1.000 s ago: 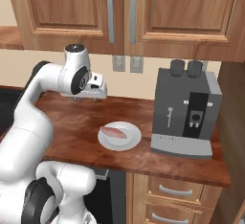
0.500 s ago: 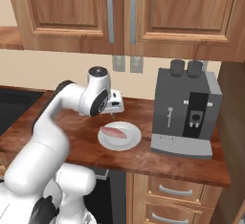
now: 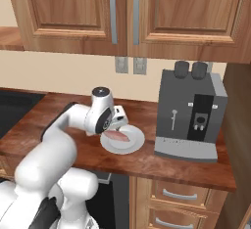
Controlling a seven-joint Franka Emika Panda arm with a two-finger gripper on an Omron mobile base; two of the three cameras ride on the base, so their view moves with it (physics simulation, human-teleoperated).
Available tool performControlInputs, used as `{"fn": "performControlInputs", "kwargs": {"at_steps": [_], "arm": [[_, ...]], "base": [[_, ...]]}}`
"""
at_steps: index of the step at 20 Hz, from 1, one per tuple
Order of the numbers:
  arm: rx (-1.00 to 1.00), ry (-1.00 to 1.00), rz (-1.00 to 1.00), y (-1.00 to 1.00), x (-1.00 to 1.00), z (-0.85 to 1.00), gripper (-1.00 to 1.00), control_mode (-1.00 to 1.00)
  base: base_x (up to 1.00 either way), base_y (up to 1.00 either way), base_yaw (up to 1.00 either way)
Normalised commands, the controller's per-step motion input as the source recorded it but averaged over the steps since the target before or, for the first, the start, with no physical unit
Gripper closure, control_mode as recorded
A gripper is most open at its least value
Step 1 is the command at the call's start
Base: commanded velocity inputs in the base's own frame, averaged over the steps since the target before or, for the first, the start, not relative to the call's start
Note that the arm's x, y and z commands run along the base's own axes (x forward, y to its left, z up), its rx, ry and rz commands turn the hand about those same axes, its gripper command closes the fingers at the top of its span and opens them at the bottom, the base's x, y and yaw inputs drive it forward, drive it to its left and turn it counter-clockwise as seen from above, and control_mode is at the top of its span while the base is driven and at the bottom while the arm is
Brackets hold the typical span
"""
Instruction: Place the steak on the counter behind the older steak on the same shelf of the fridge to maintain FIFO order. Close the fridge door when finished.
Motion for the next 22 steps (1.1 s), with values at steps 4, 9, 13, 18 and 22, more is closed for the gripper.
{"fn": "performControlInputs", "kwargs": {"at_steps": [4,9,13,18,22], "arm": [[0.0,0.0,0.21,0.0,0.53,-0.47,-1.0,-1.0],[0.0,0.0,0.14,-0.03,0.33,-0.17,-1.0,-1.0],[0.0,0.03,0.03,0.0,0.14,-0.06,-1.0,-1.0],[-0.02,0.15,0.0,0.0,0.23,-0.23,-1.0,-1.0],[0.0,0.08,0.0,0.0,0.38,-0.17,-1.0,-1.0]], "base": [[0.0,0.0,0.0],[0.0,0.0,0.0],[0.0,0.0,0.0],[0.0,0.0,0.0],[0.0,0.0,0.0]]}}
